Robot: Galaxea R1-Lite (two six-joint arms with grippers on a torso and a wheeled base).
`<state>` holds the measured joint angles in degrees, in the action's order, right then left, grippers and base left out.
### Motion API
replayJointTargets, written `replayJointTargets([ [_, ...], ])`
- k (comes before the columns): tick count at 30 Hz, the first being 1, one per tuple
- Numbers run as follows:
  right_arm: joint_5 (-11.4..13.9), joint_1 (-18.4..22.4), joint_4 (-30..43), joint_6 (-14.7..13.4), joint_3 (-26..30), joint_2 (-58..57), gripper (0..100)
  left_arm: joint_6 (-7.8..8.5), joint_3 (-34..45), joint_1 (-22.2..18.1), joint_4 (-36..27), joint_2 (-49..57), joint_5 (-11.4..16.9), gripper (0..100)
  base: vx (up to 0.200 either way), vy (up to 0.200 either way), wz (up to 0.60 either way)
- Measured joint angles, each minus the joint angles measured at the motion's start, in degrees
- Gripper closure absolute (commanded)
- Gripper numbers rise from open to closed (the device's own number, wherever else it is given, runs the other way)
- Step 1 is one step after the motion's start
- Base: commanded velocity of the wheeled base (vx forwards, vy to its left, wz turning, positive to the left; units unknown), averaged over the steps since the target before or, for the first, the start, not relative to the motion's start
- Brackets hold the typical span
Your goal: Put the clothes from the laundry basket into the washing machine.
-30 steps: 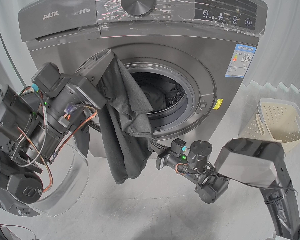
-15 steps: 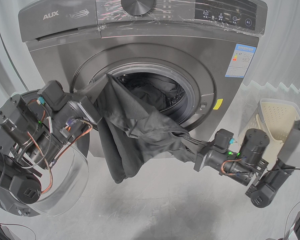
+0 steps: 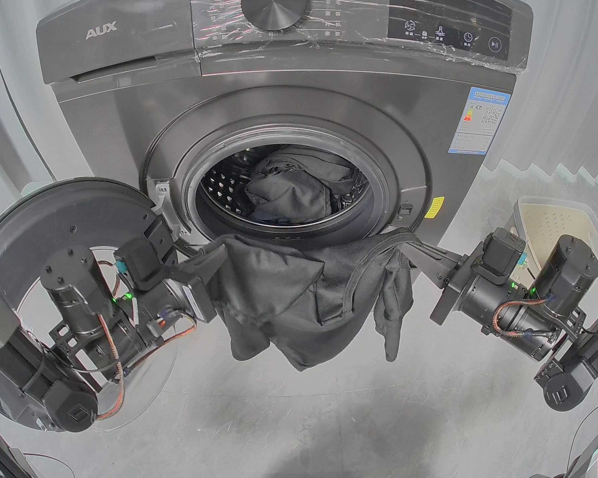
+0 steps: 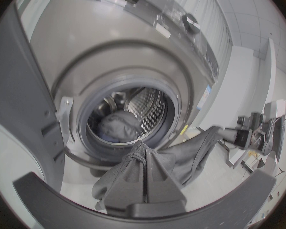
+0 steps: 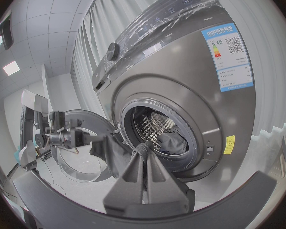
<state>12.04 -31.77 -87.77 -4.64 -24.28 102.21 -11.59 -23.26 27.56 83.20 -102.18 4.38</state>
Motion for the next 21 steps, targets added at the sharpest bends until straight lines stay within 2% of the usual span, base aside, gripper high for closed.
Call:
replayJointTargets([
  [6, 0.4, -1.8, -0.1, 0.0, 0.1, -1.0, 100, 0.22, 0.9, 0.6, 0.1, -6.5, 0.5, 100, 0.000, 0.000, 0.00],
  [7, 0.4, -2.3, -0.1, 0.0, 0.1, -1.1, 100, 0.27, 0.5, 0.7, 0.1, -8.0, 0.6, 0, 0.000, 0.000, 0.00],
  [14, -0.2, -3.9, -0.1, -0.4, -0.1, -1.2, 100, 0.60, -1.8, 1.4, 0.7, -14.5, 0.8, 0, 0.000, 0.000, 0.00],
  [21, -4.9, -4.3, 0.3, -0.6, -2.1, -0.5, 100, 1.37, -2.0, 2.6, 2.3, -17.7, 1.9, 0, 0.000, 0.000, 0.00],
])
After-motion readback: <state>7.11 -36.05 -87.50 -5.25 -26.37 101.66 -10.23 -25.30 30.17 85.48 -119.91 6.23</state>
